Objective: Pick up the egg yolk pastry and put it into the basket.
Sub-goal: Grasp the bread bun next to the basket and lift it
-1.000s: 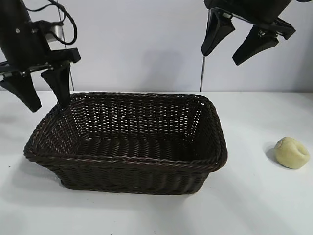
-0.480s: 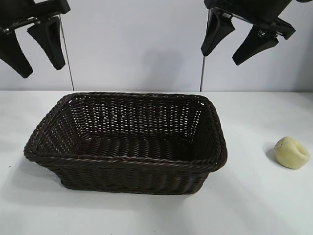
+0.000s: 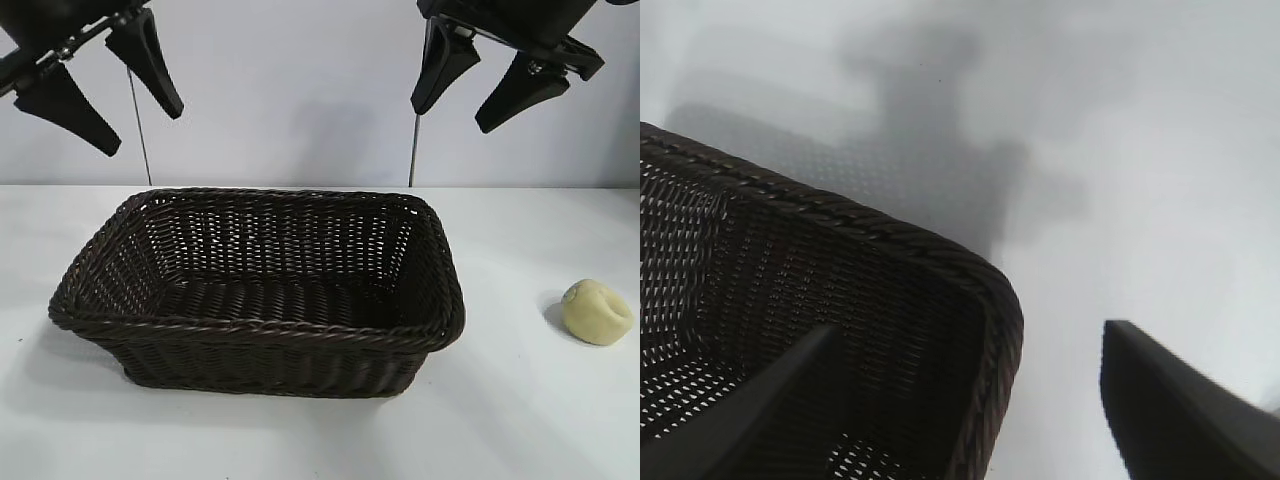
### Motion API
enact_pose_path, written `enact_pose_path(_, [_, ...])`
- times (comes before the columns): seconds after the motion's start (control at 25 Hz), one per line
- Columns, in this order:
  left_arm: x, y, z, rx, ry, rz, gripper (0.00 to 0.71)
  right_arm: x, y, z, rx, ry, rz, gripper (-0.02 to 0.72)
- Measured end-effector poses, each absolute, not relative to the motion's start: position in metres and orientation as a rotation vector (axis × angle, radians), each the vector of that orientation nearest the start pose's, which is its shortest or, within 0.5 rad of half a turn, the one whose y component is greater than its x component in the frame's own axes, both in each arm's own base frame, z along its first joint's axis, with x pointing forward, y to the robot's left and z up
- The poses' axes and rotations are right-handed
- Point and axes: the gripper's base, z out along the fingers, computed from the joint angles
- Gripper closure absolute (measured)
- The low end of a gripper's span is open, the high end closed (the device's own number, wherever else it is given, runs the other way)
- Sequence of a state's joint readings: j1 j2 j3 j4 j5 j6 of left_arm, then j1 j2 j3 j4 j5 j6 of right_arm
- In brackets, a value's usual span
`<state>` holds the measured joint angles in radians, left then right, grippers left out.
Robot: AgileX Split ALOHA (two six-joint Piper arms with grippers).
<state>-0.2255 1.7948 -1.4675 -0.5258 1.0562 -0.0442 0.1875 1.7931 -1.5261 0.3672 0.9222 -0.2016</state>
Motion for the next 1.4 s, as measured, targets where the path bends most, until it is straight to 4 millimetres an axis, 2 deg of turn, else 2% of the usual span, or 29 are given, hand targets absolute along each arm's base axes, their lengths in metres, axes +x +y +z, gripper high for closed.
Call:
enact_pose_path(0.2, [0.357, -0.122, 0.265, -0.054, 2.839, -0.752, 0.258, 0.381, 0.099, 0.29, -0.31, 2.621, 0.455, 0.185])
enact_pose_path(0.88, [0.359, -0.122, 0.265, -0.064, 2.817, -0.751, 0.258, 0.381, 0.099, 0.29, -0.307, 2.622, 0.456, 0.185])
enact_pose_path(1.12, [0.359, -0.122, 0.265, -0.064, 2.817, -0.751, 0.258, 0.377, 0.097, 0.288, -0.31, 2.672, 0.436, 0.185])
enact_pose_path(1.28, [0.359, -0.122, 0.265, -0.064, 2.817, -0.751, 0.258, 0.378, 0.083, 0.286, -0.264, 2.707, 0.405, 0.185])
enact_pose_path(1.4, [0.359, -0.122, 0.265, -0.064, 2.817, -0.751, 0.258, 0.381, 0.06, 0.286, -0.19, 2.726, 0.384, 0.185])
